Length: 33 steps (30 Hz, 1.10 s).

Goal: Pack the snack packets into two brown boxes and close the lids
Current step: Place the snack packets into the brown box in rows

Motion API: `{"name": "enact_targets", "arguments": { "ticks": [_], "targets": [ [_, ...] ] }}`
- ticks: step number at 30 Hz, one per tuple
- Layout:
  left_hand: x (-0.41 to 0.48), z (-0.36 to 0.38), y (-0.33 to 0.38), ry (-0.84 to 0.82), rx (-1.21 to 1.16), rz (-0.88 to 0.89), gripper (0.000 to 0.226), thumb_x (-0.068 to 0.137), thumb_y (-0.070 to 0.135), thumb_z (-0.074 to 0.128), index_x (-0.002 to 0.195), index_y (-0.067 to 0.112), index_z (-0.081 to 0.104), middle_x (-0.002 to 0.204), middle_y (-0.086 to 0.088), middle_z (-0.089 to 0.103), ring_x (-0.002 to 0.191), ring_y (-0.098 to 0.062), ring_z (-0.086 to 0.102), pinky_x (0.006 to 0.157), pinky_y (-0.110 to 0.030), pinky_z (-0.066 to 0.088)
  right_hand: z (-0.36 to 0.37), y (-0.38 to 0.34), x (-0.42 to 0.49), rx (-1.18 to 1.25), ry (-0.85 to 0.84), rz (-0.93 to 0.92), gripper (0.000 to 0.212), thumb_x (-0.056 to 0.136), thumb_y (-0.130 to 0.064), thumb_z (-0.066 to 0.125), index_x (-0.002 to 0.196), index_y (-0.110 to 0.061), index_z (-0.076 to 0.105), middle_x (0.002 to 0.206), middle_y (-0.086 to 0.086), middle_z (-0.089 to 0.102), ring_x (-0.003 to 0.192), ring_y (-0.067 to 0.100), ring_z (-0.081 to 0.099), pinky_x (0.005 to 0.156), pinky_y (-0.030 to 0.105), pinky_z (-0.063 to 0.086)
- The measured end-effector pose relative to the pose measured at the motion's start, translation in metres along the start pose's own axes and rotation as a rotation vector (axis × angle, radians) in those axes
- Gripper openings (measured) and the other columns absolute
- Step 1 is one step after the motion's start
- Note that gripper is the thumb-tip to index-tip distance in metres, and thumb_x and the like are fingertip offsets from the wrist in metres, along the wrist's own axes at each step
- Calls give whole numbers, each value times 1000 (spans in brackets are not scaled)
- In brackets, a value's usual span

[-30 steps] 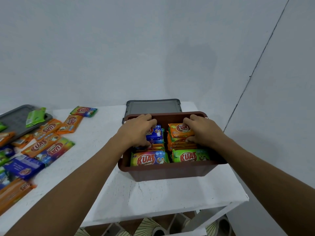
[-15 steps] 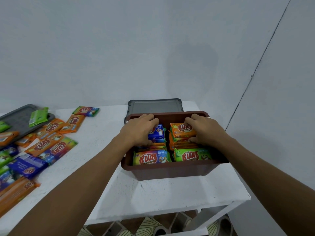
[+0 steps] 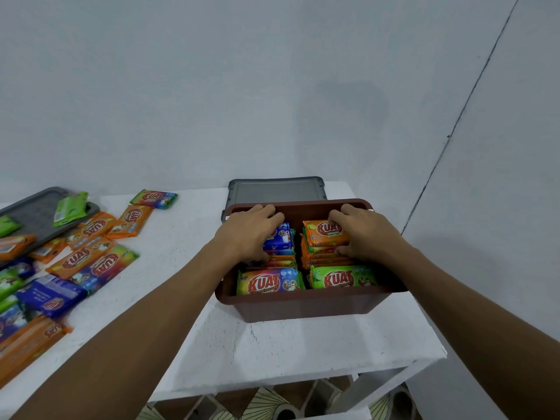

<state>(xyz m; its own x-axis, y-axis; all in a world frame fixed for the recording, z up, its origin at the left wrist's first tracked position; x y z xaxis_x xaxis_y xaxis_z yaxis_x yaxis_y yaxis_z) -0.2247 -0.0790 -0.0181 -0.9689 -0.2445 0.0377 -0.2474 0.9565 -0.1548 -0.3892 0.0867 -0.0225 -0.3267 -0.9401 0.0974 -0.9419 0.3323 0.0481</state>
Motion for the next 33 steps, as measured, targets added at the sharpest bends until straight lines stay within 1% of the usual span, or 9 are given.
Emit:
{"name": "enact_targets", "arguments": {
  "ticks": [7,10,14,17,19,22,25,28,33],
  "targets": [
    [0,-1,-2,-19,-60,-22,75,70,58,76,129,26,43,127,3,50,116,-16,49,85,-36,53,0,1,1,-3,3,2,59,78,-48,73,126,-27,46,119,-3,56,102,16,58,83,31,53],
    [-1,-4,-1,51,-107,-54,58,76,66,62,118,27,53,112,6,58,102,-16,56,79,-37,53,-1,0,1,2,-5,-15,60,78,-56,69,125,-26,48,118,-6,56,100,14,58,81,27,51],
    [-9,-11,-12,81,-216,-80,36,85,52,56,110,27,63,104,5,67,92,-15,60,71,-29,47,-10,-2,2,50,-48,-16,55,81,-67,57,119,-27,53,112,-9,57,96,10,56,77,24,46],
    [-27,-14,-25,73,-257,-29,34,89,48,57,111,24,65,102,5,69,89,-13,60,75,-29,48,-19,-13,8,128,-43,-42,43,85,-61,56,113,-28,60,107,-10,60,94,9,55,76,27,47],
    [-47,-11,-40,179,-269,-19,32,90,45,56,109,21,65,106,4,67,95,-13,58,83,-30,45,-27,-34,17,185,29,-85,33,88,-51,59,110,-27,63,103,-9,62,91,9,56,75,30,49],
    [-85,2,-77,287,-349,-133,32,94,40,52,116,19,59,120,1,60,106,-17,53,87,-33,45,-36,-75,41,262,98,-144,19,91,-40,60,103,-27,65,88,-13,61,78,4,54,67,30,49],
    [-123,23,-114,158,-299,-261,38,96,42,52,128,21,54,134,2,51,116,-16,50,92,-32,45,-42,-114,65,288,115,-212,12,92,-36,59,99,-29,65,81,-13,59,74,4,54,64,33,50],
    [-169,44,-159,78,-263,-353,41,93,43,57,127,22,56,131,3,53,117,-17,51,93,-35,48,-46,-169,88,334,117,-317,5,92,-32,59,94,-29,62,80,-17,55,76,6,53,61,27,42],
    [-242,72,-225,-18,-227,-484,42,90,37,59,128,20,57,129,-1,51,120,-23,48,92,-39,47,-30,-265,130,205,-108,-422,28,94,-40,55,120,-30,56,108,-10,58,94,9,50,82,33,48]
  ]
}}
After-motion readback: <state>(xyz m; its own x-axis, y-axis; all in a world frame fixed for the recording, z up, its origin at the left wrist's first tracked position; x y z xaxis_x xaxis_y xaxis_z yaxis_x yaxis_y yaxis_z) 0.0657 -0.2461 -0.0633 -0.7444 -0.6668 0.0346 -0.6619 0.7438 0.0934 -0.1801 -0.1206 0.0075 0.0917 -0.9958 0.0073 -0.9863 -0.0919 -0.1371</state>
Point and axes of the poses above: each hand's wrist, its own x-axis towards the middle knuckle, its own z-axis out of the palm, y = z × x, the point moved 2 cm from there along x, towards the middle knuckle
